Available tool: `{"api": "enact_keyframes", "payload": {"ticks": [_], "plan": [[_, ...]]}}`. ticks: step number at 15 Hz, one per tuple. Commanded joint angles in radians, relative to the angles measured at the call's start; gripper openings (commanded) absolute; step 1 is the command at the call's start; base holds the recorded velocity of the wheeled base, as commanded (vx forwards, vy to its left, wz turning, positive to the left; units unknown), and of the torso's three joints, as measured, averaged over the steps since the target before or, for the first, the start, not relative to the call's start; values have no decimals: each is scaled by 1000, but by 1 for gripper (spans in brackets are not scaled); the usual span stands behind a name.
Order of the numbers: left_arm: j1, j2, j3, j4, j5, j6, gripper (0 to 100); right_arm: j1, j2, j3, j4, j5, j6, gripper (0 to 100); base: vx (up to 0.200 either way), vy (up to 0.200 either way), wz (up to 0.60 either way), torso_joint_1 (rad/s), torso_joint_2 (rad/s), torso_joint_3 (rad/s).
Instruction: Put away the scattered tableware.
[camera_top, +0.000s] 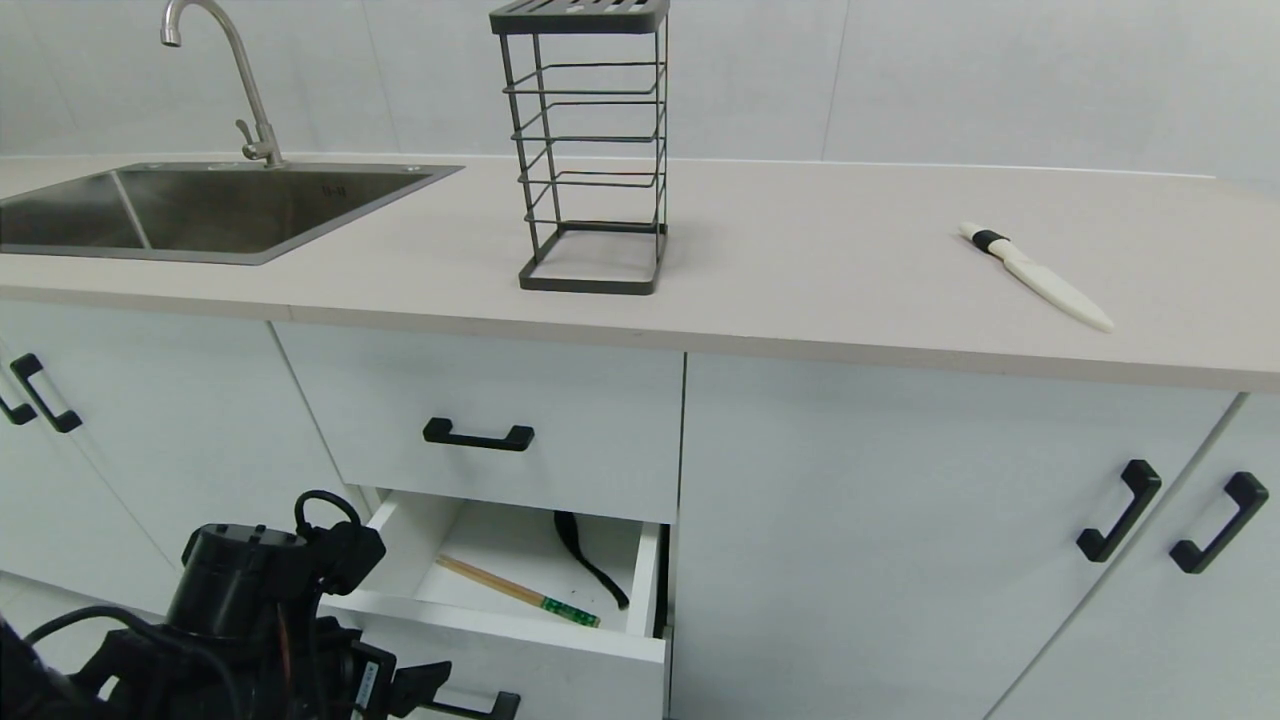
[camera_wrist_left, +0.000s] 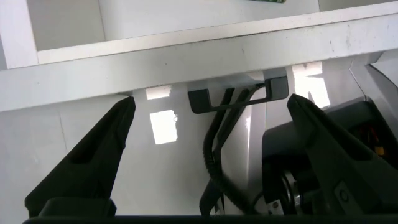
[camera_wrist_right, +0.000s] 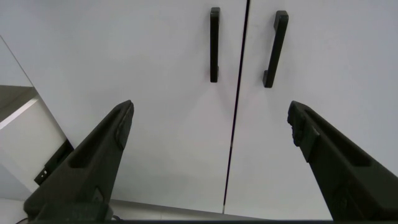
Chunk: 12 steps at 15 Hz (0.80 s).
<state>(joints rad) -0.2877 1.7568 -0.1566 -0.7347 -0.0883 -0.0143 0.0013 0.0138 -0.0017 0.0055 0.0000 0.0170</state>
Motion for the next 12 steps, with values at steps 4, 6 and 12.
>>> {"api": "enact_keyframes", "payload": {"ticks": [4, 6, 12], "plan": [[1, 43, -66, -46, -1, -1, 100, 0, 2, 0, 1, 0, 0, 100, 0, 0, 0, 0, 0, 0], [2, 53, -103, -46, -1, -1, 100, 0, 2, 0, 1, 0, 0, 100, 0, 0, 0, 0, 0, 0], [10, 147, -133, -117, -1, -4, 100, 0, 2, 0, 1, 0, 0, 100, 0, 0, 0, 0, 0, 0]]}}
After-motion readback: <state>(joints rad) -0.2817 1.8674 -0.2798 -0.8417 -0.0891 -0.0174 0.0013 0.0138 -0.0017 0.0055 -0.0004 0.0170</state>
